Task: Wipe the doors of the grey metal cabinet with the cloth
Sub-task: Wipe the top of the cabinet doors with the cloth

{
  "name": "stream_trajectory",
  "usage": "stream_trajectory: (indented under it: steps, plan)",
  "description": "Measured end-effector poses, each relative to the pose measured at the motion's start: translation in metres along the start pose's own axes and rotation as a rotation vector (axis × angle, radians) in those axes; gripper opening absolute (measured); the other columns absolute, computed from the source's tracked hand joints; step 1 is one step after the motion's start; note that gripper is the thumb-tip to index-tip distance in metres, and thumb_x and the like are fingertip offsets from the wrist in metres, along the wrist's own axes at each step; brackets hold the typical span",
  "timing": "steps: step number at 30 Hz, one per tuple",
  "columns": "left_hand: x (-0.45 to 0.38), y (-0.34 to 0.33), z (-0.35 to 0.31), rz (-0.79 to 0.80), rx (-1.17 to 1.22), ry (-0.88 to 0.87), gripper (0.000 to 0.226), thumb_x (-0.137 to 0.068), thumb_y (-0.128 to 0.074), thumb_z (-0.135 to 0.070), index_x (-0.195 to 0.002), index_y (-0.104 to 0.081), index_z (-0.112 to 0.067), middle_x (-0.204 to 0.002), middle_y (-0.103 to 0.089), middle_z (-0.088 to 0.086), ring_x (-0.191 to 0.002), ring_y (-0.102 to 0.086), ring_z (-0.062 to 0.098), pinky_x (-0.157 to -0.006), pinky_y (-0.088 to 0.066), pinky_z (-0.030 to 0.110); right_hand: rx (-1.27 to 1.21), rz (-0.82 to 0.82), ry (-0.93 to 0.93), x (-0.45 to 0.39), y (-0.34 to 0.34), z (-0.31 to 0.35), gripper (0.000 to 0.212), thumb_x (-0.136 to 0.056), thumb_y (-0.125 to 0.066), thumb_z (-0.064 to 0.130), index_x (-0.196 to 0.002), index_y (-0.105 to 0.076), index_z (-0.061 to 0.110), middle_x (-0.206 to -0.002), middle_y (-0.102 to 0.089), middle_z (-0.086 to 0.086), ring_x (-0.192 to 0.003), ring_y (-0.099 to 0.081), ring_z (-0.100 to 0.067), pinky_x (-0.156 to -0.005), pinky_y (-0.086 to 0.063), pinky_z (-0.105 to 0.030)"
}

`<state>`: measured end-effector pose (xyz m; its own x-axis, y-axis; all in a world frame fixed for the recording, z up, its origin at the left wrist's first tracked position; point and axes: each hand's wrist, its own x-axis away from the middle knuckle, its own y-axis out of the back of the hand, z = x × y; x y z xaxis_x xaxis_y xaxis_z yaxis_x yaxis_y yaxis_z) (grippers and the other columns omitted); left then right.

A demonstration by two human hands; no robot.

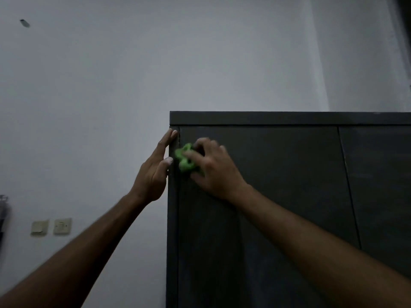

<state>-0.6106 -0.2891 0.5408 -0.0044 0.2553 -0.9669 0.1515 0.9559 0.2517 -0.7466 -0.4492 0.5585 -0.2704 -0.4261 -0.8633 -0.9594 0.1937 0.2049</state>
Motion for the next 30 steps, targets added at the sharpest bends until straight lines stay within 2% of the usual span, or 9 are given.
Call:
stream_trajectory:
  steps: [3,9,11,14,18,20,22,25,30]
  plan:
    - [-0.003,0.004,-0.006,-0.026,0.080,0.034,0.065,-0.098,-0.031,-0.026,-0.162,-0.031,-0.038,-0.163,-0.040,-0.022,-0.117,-0.055,0.040,-0.064,-0.050,0.015,0.041,0.183,0.308,0.020,0.006,-0.006,0.054,-0.083,-0.063,0.047,-0.131,-0.061,0.022,-0.125,-0.052,-0.014,-0.103,-0.055,-0.028,-0.080,-0.046,-0.040]
    - [-0.004,0.006,-0.006,-0.002,0.081,0.049,0.064,-0.100,-0.029,-0.028,-0.163,-0.032,-0.035,-0.162,-0.037,-0.029,-0.116,-0.057,0.044,-0.060,-0.052,0.018,0.009,-0.089,-0.181,-0.032,0.001,-0.003,0.052,-0.081,-0.059,0.041,-0.130,-0.064,0.023,-0.115,-0.050,-0.011,-0.097,-0.052,-0.028,-0.079,-0.048,-0.046]
    - [-0.005,0.006,-0.006,-0.009,0.101,0.052,0.063,-0.101,-0.029,-0.029,-0.163,-0.030,-0.035,-0.160,-0.040,-0.030,-0.108,-0.060,0.037,-0.066,-0.055,0.024,0.012,-0.002,0.043,-0.010,-0.008,0.010,0.054,-0.081,-0.065,0.041,-0.131,-0.062,0.022,-0.120,-0.051,-0.013,-0.099,-0.052,-0.029,-0.079,-0.046,-0.042]
    - [-0.005,0.008,-0.006,-0.023,0.102,0.059,0.062,-0.102,-0.029,-0.028,-0.164,-0.029,-0.035,-0.159,-0.043,-0.028,-0.118,-0.056,0.047,-0.077,-0.056,0.035,0.063,0.198,0.365,0.008,-0.003,0.003,0.057,-0.080,-0.071,0.047,-0.130,-0.061,0.023,-0.124,-0.053,-0.013,-0.100,-0.053,-0.027,-0.077,-0.046,-0.038]
    - [-0.008,0.010,-0.007,-0.024,0.113,0.080,0.063,-0.101,-0.029,-0.027,-0.163,-0.029,-0.038,-0.158,-0.044,-0.031,-0.117,-0.054,0.048,-0.055,-0.054,0.034,0.029,-0.012,-0.058,-0.035,0.001,-0.003,0.049,-0.081,-0.065,0.040,-0.127,-0.065,0.023,-0.115,-0.052,-0.010,-0.097,-0.053,-0.029,-0.078,-0.049,-0.046]
    - [-0.008,0.010,-0.007,-0.030,0.133,0.066,0.061,-0.102,-0.029,-0.026,-0.162,-0.032,-0.035,-0.158,-0.046,-0.025,-0.126,-0.058,0.035,-0.069,-0.059,0.041,0.021,-0.052,-0.084,-0.033,-0.008,0.011,0.050,-0.084,-0.062,0.039,-0.131,-0.062,0.022,-0.119,-0.051,-0.012,-0.099,-0.051,-0.029,-0.079,-0.048,-0.046]
    - [-0.007,0.010,-0.006,-0.028,0.115,0.057,0.059,-0.102,-0.029,-0.026,-0.161,-0.038,-0.028,-0.159,-0.047,-0.017,-0.139,-0.053,0.015,-0.101,-0.053,0.049,0.024,0.051,0.197,-0.009,-0.014,0.021,0.052,-0.086,-0.055,0.044,-0.133,-0.060,0.022,-0.125,-0.052,-0.013,-0.100,-0.051,-0.028,-0.080,-0.046,-0.040]
    - [-0.005,0.015,-0.005,0.009,-0.115,-0.017,0.059,-0.103,-0.027,-0.035,-0.159,-0.041,-0.026,-0.164,-0.041,-0.011,-0.143,-0.044,0.012,-0.117,-0.038,0.045,0.101,0.185,0.433,0.001,0.000,0.000,0.056,-0.084,-0.049,0.051,-0.131,-0.061,0.023,-0.126,-0.055,-0.013,-0.101,-0.053,-0.028,-0.079,-0.045,-0.039]
    - [0.018,0.011,0.002,0.060,-0.345,-0.179,0.061,-0.103,-0.034,-0.035,-0.160,-0.040,-0.013,-0.169,-0.035,0.000,-0.154,-0.034,0.018,-0.123,-0.033,0.046,0.068,-0.090,-0.152,-0.015,0.008,-0.015,0.058,-0.081,-0.059,0.037,-0.137,-0.059,0.023,-0.123,-0.054,-0.011,-0.101,-0.052,-0.031,-0.080,-0.047,-0.048]
